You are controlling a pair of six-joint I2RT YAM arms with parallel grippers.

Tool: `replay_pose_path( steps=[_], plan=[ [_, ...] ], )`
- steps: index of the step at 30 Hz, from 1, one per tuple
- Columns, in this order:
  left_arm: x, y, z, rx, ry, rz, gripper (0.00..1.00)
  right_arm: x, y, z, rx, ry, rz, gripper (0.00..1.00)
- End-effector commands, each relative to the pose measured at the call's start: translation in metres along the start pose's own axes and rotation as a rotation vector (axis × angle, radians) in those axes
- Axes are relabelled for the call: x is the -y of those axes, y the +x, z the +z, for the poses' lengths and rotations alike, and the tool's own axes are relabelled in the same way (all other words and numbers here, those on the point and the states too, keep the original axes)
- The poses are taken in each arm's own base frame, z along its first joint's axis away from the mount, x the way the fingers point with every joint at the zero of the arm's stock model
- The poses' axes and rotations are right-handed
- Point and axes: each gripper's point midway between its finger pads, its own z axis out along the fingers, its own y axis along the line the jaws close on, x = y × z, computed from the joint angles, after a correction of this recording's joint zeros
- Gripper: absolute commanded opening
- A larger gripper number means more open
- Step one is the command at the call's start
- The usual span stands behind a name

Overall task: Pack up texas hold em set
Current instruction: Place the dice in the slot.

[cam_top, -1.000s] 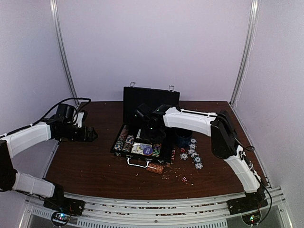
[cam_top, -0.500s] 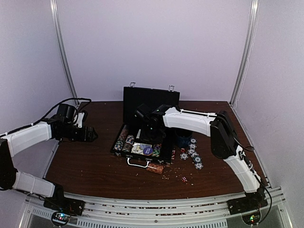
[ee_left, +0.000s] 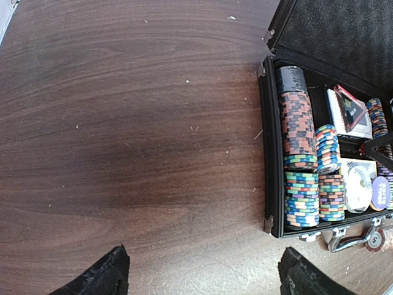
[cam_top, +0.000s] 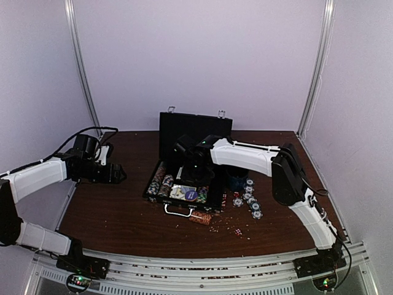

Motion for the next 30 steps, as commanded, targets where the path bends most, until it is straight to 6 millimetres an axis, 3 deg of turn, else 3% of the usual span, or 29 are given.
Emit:
replay_pose_path(
  steps=[1, 7, 16, 20, 24, 27, 30],
  plan=[
    [0.000, -0.016, -0.002, 0.043, 0.000, 0.010, 0.87, 0.025, 0.002, 0.015, -0.006, 0.104, -0.001, 0.07],
    [0.000, -0.017, -0.003, 0.045, 0.001, 0.010, 0.87, 0.021, 0.000, 0.014, -0.002, 0.087, 0.000, 0.29],
    [0.000, -0.018, -0.004, 0.050, 0.000, 0.011, 0.87, 0.001, -0.012, 0.000, 0.030, 0.012, -0.009, 0.38],
    [0.000, -0.017, -0.005, 0.052, 0.002, 0.010, 0.87, -0.025, -0.032, -0.029, 0.092, -0.096, -0.034, 0.44],
    [0.002, -0.016, -0.004, 0.047, 0.013, 0.007, 0.87, -0.044, -0.045, -0.072, 0.150, -0.190, -0.093, 0.48],
    [0.005, -0.016, -0.004, 0.047, 0.026, 0.007, 0.87, -0.039, -0.041, -0.098, 0.148, -0.185, -0.141, 0.48],
    [0.006, -0.019, -0.007, 0.058, 0.033, 0.012, 0.87, -0.016, -0.017, -0.119, 0.136, -0.107, -0.211, 0.50]
  ],
)
